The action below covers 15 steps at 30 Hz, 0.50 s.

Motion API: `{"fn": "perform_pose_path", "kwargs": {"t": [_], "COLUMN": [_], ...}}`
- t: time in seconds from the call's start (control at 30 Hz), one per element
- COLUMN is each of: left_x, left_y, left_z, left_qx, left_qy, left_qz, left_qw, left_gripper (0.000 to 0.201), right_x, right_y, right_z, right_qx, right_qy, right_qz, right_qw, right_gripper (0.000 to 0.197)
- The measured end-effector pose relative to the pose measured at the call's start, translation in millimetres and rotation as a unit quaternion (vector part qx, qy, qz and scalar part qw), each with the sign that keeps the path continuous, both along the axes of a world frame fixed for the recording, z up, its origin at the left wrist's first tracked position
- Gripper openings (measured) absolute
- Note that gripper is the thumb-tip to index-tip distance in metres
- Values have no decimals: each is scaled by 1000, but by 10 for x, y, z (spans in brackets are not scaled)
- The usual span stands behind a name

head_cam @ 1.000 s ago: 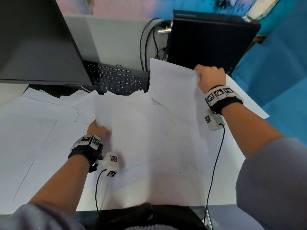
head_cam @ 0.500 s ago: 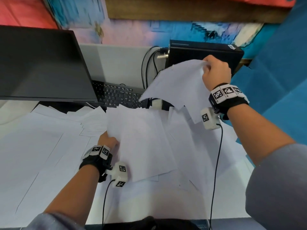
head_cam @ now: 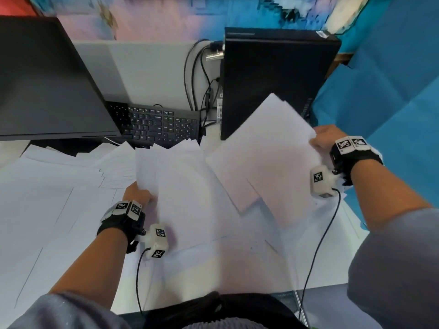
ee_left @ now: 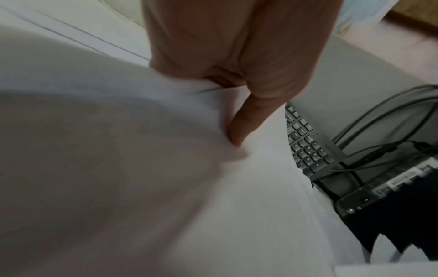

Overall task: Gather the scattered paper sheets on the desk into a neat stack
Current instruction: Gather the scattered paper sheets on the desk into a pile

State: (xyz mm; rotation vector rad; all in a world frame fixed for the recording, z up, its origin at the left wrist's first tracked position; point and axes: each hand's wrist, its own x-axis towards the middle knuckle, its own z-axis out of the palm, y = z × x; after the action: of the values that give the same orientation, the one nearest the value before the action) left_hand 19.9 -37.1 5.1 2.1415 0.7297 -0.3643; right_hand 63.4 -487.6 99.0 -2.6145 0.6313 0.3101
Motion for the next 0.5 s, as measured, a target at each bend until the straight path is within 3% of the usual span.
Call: {"fn": "perform_pose_path", "kwargs": {"t": [0.13,0.33,0.5], "left_x": [63,110,123], "left_y": [-76,-348,-459], "left_z": [-82,-181,-249], "left_qx": [-15,-97,-209], "left_qy": [11,28,28], "left_qz": [-37,-68,-17], "left_qw": [999,993,977], "left_gripper": [35,56,42], "right_x": [-22,341,555], "right_y": [108,637,1117], "right_z": [-204,-481,-819], "right_qx": [6,14,-24], "right_qy": [56,42,39], "right_qz": [77,200,274], "right_qw": [995,979,961], "right_gripper": [43,47,39]}}
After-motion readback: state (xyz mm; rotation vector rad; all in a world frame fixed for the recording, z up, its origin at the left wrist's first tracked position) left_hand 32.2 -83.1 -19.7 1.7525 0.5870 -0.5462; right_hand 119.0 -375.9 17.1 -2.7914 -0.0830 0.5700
